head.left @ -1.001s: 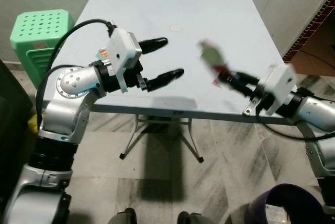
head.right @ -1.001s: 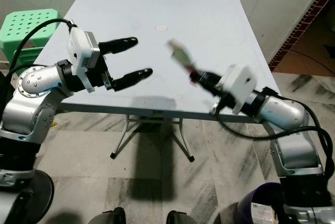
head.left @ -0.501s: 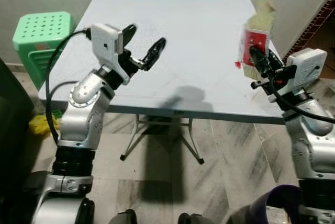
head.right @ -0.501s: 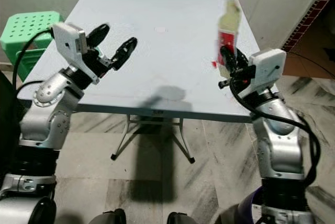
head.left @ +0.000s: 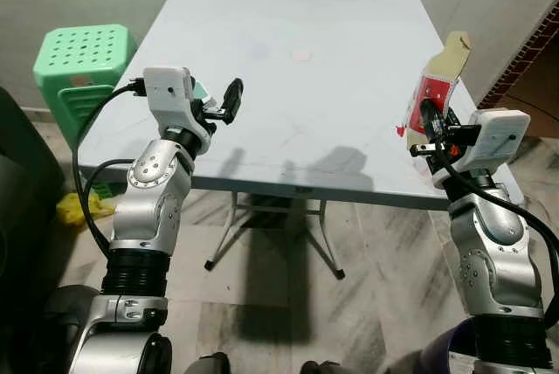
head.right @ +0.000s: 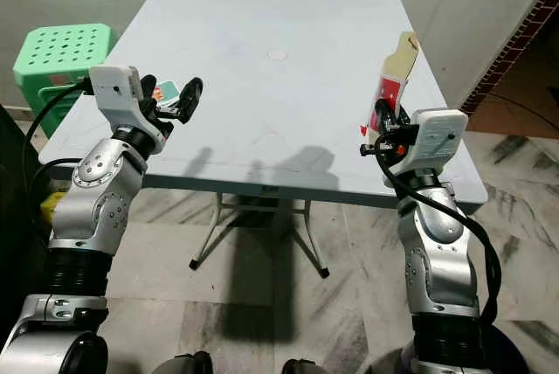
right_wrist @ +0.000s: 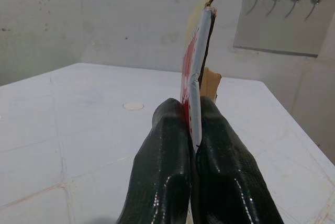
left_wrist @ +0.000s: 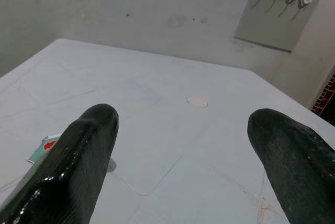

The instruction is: Picking trash to rubbish bin

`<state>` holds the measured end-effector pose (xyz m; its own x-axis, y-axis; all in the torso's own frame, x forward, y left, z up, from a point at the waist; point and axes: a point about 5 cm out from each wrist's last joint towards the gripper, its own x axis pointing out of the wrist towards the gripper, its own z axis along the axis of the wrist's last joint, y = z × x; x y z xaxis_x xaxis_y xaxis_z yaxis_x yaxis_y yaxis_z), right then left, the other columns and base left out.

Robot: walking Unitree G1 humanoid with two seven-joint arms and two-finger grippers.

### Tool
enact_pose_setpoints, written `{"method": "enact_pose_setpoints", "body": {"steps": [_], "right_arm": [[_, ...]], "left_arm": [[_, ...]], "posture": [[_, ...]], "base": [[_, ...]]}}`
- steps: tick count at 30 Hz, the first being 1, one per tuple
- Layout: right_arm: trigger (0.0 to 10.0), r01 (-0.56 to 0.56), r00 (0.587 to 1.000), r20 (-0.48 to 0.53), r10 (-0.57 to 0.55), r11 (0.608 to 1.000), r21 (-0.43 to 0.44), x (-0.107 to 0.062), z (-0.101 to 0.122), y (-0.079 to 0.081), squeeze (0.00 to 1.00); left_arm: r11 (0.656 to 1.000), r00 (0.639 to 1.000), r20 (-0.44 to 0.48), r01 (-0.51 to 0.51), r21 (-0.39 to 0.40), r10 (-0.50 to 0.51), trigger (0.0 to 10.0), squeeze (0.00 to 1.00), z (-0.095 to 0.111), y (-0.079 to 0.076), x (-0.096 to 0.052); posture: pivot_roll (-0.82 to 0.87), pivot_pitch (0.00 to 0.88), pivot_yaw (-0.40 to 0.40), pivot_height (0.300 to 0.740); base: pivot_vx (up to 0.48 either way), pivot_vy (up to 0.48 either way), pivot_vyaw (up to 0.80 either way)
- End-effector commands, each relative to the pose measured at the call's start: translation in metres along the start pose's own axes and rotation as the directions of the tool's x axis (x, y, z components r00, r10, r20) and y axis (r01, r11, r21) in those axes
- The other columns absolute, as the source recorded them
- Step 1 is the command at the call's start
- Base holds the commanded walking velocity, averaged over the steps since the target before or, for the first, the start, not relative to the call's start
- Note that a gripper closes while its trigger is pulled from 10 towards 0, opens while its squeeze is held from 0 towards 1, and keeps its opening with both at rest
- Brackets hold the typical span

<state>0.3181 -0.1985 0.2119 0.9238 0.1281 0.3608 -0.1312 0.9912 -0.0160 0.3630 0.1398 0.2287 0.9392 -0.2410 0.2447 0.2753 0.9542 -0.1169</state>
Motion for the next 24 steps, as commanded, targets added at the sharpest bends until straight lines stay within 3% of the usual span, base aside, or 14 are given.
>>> {"method": "enact_pose_setpoints", "body": {"steps": [1, 20, 21, 22, 24], "right_arm": [[0.0, 0.021, 1.0, 0.008, -0.021, 1.0, -0.011, -0.002, 0.003, -0.006, 0.0], [0.0, 0.021, 1.0, 0.008, -0.021, 1.0, -0.011, -0.002, 0.003, -0.006, 0.0], [0.0, 0.036, 0.999, 0.005, -0.036, 0.999, -0.009, -0.003, 0.002, -0.003, 0.0], [10.0, 0.07, 0.998, 0.007, -0.07, 0.998, 0.003, -0.01, -0.003, 0.002, 0.0], [10.0, 0.097, 0.995, 0.009, -0.097, 0.995, 0.011, -0.016, -0.006, 0.006, 0.0]], "left_arm": [[1.0, 1.0, 0.005, -0.002, 0.001, 0.002, 10.0, 0.0, 0.001, 0.0, 0.0], [1.0, 1.0, 0.005, -0.002, 0.001, 0.002, 10.0, 0.0, 0.001, 0.0, 0.0], [0.999, 0.999, 0.003, -0.038, -0.004, 0.038, 10.0, 0.0, 0.001, 0.0, 0.001], [0.999, 0.999, -0.024, -0.042, 0.025, 0.043, 10.0, 0.0, -0.012, -0.001, -0.005], [0.998, 0.998, -0.045, -0.039, 0.047, 0.041, 10.0, 0.0, -0.022, -0.001, -0.01]], "posture": [[-0.04, 0.113, -0.044, 0.74], [-0.04, 0.113, -0.044, 0.74], [-0.04, 0.113, -0.044, 0.74], [-0.06, 0.011, -0.016, 0.74], [-0.06, 0.009, -0.016, 0.74]], "base": [[0.0, 0.0, 0.0], [0.0, 0.0, 0.0], [0.0, 0.0, 0.0], [0.0, 0.0, 0.0], [0.0, 0.0, 0.0]]}}
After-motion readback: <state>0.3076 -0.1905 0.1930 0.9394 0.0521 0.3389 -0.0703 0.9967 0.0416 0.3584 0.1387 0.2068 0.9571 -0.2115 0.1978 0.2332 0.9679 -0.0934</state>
